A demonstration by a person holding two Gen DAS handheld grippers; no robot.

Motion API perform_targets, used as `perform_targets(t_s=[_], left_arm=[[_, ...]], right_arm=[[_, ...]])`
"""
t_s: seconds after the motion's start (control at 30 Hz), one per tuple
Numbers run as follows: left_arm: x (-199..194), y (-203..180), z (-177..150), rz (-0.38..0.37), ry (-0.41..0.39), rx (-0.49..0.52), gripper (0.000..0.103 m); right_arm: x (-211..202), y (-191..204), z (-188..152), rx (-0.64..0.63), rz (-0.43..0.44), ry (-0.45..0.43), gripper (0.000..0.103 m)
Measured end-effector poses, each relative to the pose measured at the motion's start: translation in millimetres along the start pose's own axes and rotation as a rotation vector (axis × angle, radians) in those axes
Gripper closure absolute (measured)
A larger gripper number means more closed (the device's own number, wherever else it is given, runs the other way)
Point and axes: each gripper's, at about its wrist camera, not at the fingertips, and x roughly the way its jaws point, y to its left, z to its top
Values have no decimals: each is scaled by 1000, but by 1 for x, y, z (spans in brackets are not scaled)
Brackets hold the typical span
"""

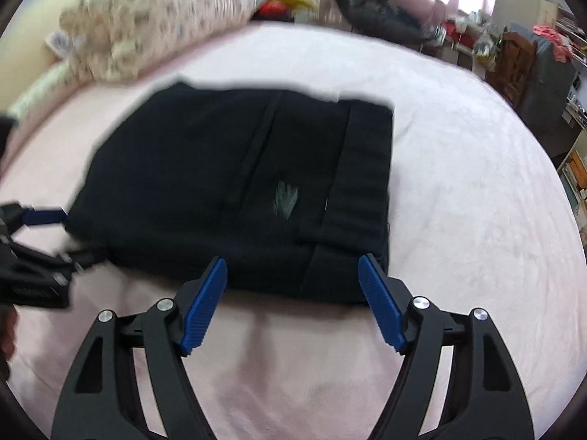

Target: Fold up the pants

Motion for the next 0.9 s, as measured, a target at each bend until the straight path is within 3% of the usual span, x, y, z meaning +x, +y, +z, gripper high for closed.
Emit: perform_targets(t_s=[0.17,0.3,0.5,0.67,0.83,0.9], left_arm=[[2,-4,1,18,23,3,1],[-4,-9,16,23,33,8,1],[-32,-23,6,94,-28,57,1],[-56,-26,-7,144,-59,35,1],[-65,-15,-21,175,-78,31,1],[-62,6,-15,178,-88,29,1]], right_arm=[[7,3,-1,10,1,26,21],[-4,4,4,5,9,15,21],[-31,2,5,51,3,-44,18],[-54,7,-3,67,-14,-79,15],[-73,10,-10,98,-29,-95,13],[-78,11,-12,106,-31,-96,12]])
